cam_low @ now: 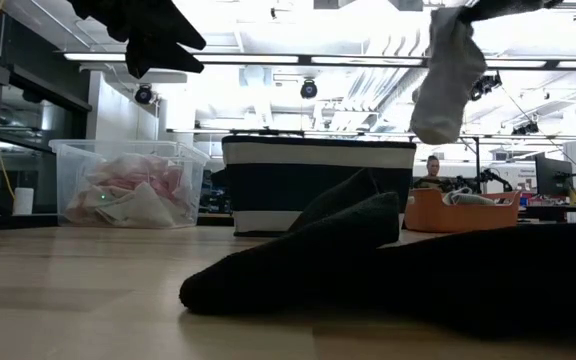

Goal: Pick & Place Cloths
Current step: Put the gray sock into the orange bin, then put the black sock into the orange bin

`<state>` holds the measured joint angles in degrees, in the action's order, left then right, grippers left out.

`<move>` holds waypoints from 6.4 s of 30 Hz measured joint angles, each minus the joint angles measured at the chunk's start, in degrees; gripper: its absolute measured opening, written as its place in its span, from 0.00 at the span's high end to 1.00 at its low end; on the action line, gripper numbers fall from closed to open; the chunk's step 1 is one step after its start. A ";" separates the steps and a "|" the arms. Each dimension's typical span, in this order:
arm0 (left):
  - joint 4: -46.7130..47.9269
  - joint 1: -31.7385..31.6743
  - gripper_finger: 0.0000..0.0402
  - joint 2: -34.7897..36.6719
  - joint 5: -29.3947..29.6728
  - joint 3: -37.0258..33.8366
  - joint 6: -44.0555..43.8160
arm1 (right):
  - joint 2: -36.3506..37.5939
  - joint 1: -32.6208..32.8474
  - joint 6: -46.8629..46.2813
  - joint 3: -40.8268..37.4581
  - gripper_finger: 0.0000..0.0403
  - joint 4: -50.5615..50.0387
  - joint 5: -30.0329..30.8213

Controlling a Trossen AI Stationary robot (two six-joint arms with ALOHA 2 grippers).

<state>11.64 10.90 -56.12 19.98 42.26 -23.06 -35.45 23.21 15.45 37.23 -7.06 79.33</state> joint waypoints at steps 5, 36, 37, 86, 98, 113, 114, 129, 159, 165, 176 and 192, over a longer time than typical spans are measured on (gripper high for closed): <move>0.00 0.00 0.49 0.00 0.08 0.00 -0.12 | 0.49 -4.31 10.11 0.00 0.99 3.88 10.55; -0.37 0.00 0.49 0.00 0.10 0.00 0.63 | -19.77 -53.49 -1.00 0.04 0.99 -0.35 -21.80; -0.36 0.00 0.49 0.00 0.09 0.00 0.39 | -20.92 -54.29 -2.75 0.04 0.99 -0.39 -23.88; -0.79 0.00 0.49 0.00 -0.06 0.00 0.26 | -49.56 -71.24 -53.05 0.00 0.72 -7.07 -47.62; -0.39 0.00 0.49 0.00 -0.06 0.00 0.04 | -45.48 -71.24 -54.87 0.00 0.47 -8.14 -47.71; -0.04 0.00 0.49 -0.02 -0.06 0.00 -0.12 | -38.19 -70.72 -53.73 0.00 0.45 -9.92 -49.41; 0.13 0.00 0.49 -0.02 -0.06 0.00 -0.12 | -37.38 -70.15 -52.98 0.00 0.45 -10.14 -49.90; 1.06 0.00 0.49 -1.47 -0.99 -0.01 3.83 | -20.64 -51.56 -47.38 0.00 0.45 -19.23 -50.37; -23.19 0.01 0.48 -34.35 -24.40 7.37 31.82 | -10.33 -14.30 -44.18 0.00 0.45 -21.82 -37.23; -20.60 0.02 0.48 -40.28 -29.32 12.29 35.51 | -10.35 -11.19 -44.14 0.00 0.45 -21.37 -37.44; -13.68 0.00 0.49 -50.93 -34.79 23.07 38.27 | -10.37 -8.24 -44.21 0.00 0.45 -20.55 -37.48; -9.20 -0.02 0.49 -55.62 -40.41 26.82 37.73 | -10.35 -6.65 -44.31 0.00 0.45 -19.15 -37.51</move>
<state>2.44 10.87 -111.74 -20.43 69.08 14.67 -45.80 16.56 -28.86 37.23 -26.21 41.82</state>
